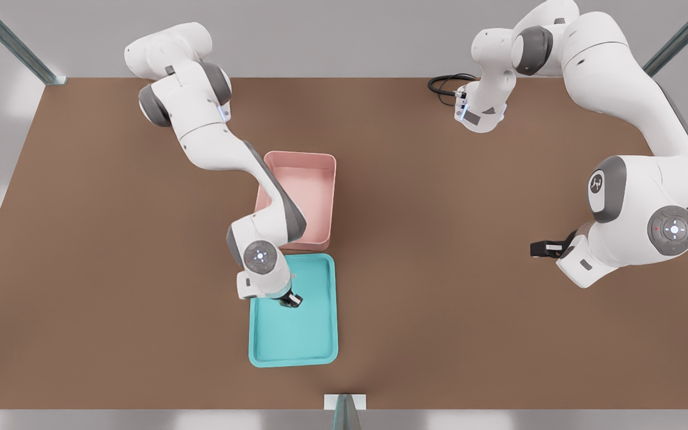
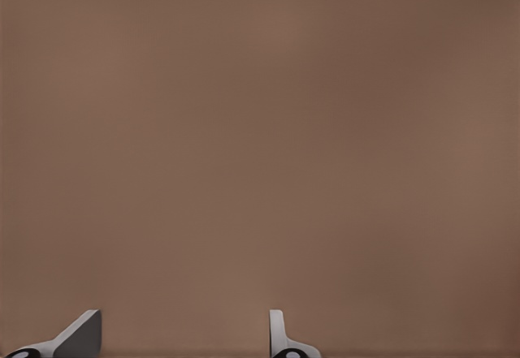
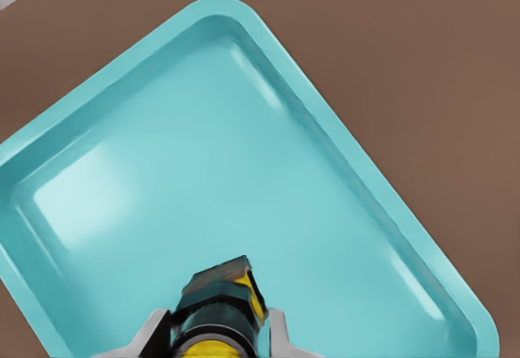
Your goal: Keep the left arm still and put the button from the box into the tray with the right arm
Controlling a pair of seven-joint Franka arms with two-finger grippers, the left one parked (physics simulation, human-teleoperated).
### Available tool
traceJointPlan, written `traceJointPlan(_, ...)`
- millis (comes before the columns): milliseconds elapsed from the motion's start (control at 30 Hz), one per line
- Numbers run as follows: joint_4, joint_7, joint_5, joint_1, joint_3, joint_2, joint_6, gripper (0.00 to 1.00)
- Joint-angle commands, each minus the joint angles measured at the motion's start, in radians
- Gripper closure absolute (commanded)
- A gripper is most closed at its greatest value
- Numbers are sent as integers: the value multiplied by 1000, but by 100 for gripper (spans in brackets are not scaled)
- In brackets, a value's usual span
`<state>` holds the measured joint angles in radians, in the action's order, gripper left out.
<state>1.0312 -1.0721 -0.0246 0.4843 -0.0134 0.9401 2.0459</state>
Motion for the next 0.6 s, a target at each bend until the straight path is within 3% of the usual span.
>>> traceJointPlan(0, -3, 15, -1, 0, -2, -1, 7, 0)
traceJointPlan(33, -2, 18, -3, -1, -7, -44, -30, 0)
traceJointPlan(100, -2, 121, 0, -45, -7, -214, -315, 0)
traceJointPlan(167, 13, 641, 14, -254, -5, -354, -480, 0)
traceJointPlan(200, 165, 971, 18, -366, -36, -458, -480, 0)
traceJointPlan(267, 613, 1180, 81, -472, -77, -708, -282, 0)
traceJointPlan(567, 636, 1080, 69, -421, -68, -692, -289, 0)
